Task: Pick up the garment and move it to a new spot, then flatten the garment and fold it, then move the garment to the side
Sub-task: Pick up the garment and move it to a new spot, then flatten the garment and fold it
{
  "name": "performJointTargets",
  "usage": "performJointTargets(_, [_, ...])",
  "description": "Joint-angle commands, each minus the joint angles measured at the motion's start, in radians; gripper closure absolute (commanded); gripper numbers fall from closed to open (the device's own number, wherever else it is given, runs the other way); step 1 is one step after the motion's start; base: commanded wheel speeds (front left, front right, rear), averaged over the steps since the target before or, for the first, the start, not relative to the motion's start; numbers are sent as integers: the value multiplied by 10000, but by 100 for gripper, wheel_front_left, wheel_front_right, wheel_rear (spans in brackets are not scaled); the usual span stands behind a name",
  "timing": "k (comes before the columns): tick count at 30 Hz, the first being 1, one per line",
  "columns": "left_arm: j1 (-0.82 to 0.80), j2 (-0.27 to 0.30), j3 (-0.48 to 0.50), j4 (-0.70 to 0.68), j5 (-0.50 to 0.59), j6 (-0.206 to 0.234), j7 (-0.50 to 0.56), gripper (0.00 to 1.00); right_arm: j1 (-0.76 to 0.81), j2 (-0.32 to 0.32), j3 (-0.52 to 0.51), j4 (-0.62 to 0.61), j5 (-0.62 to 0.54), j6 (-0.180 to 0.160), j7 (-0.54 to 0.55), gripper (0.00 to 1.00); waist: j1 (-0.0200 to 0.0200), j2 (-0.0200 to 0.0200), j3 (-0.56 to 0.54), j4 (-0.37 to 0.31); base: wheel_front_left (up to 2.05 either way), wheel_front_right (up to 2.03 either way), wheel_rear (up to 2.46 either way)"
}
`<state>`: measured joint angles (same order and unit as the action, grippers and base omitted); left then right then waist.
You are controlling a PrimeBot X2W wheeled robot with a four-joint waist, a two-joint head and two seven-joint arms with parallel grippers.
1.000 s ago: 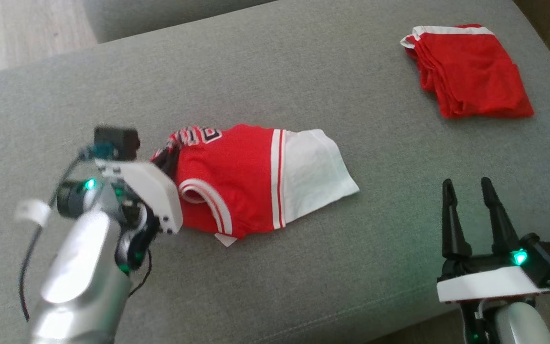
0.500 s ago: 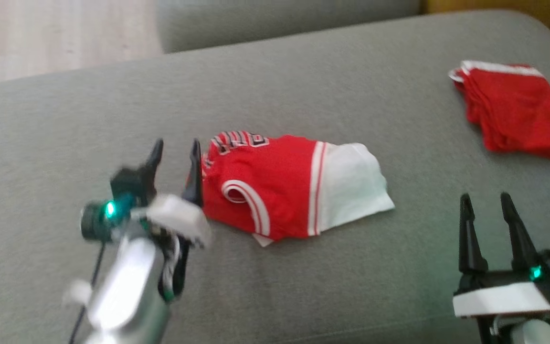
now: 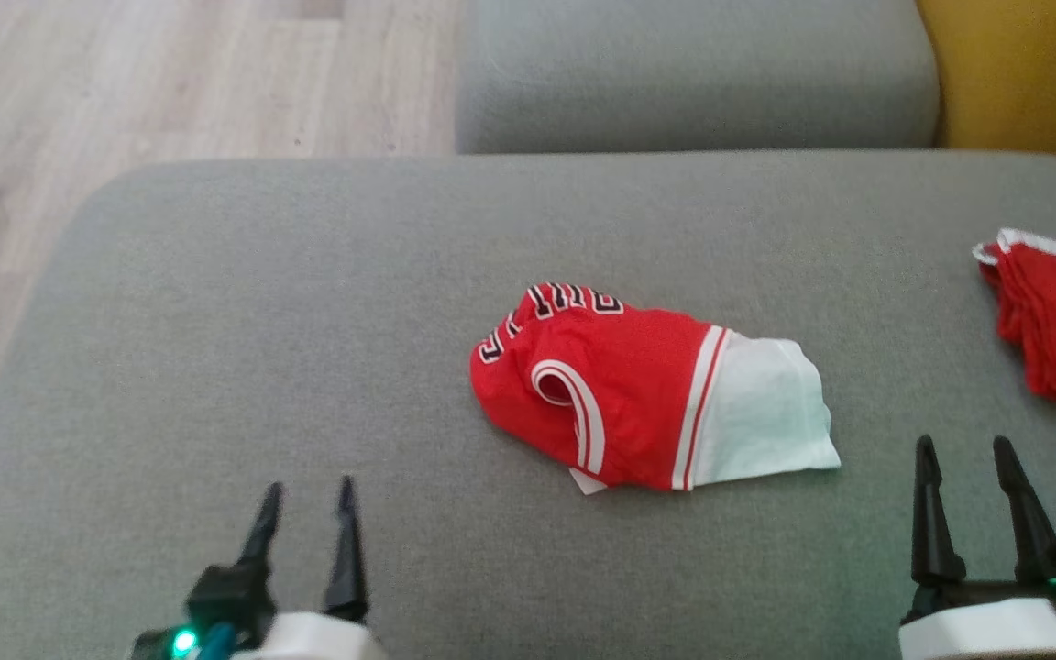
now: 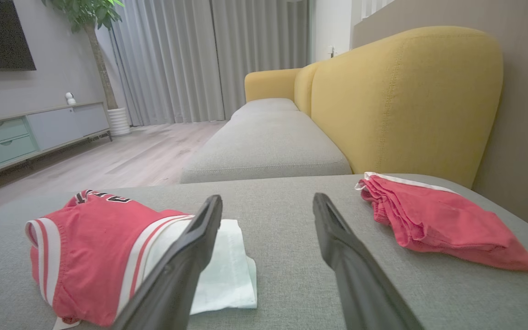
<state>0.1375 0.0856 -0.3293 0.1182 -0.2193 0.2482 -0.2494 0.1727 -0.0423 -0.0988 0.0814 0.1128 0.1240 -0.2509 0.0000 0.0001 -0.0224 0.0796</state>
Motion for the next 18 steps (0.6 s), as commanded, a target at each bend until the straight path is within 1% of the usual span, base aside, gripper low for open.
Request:
performJointTargets(1, [-188,77,566,-545,166,-23,-122,0,-126,-80,186,-226,-84,67,-108,0,0,-1,-214,186,0,0,0])
performJointTargets(8, [791,77,1328,-1080,449,-514,-123,0,165,-80,67,54,-10,67,-108,0,0,-1,-448,222,0,0,0])
performJointTargets(13, [898,-50,1500,-1126,671,-830,-123,0,205,-80,97,123,43,67,-108,0,0,-1,-432,185,0,0,0])
performJointTargets(18, [868,-170,1654,-1113,786,-997,-123,0,169,-80,131,180,31,67,-108,0,0,-1,-402,136,0,0,0])
